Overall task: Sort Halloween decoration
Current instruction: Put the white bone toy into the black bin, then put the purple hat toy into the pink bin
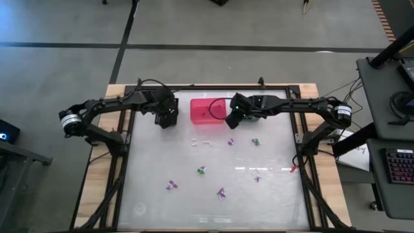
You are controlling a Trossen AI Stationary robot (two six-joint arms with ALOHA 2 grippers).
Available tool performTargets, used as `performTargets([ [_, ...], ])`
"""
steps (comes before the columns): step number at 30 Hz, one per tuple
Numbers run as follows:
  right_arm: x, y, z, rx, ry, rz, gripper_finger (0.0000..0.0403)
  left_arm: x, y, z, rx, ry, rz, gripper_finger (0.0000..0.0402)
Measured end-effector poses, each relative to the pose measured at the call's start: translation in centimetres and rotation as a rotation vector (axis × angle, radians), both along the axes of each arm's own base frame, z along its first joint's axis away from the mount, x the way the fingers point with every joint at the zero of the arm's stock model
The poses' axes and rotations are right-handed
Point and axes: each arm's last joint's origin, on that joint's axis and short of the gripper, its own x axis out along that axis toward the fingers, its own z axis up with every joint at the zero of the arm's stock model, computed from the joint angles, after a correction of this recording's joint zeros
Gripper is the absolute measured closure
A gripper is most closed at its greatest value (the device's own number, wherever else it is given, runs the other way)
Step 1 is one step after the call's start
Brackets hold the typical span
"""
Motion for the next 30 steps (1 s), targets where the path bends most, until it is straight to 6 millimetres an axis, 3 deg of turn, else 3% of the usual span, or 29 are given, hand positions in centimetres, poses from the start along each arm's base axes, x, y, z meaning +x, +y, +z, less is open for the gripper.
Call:
performTargets([
  [10, 1.6, 2.8, 2.3, -0.026, -0.039, 0.124, 0.0264, -0.1, -0.1, 0.4, 0.003, -0.026, 0.030, 0.0322],
  [18, 2.4, 6.2, 3.0, 0.016, -0.069, 0.271, 0.0268, -0.3, -0.8, 1.5, 0.003, -0.105, 0.097, 0.0308],
  [23, 2.7, 9.6, 3.0, 0.059, -0.069, 0.471, 0.0268, 0.0, -3.2, 3.7, 0.001, -0.253, 0.061, 0.0311],
  [30, 2.3, 15.5, 3.0, 0.004, -0.056, 0.752, 0.0268, 1.1, -8.5, 7.1, -0.013, -0.528, -0.115, 0.0311],
])
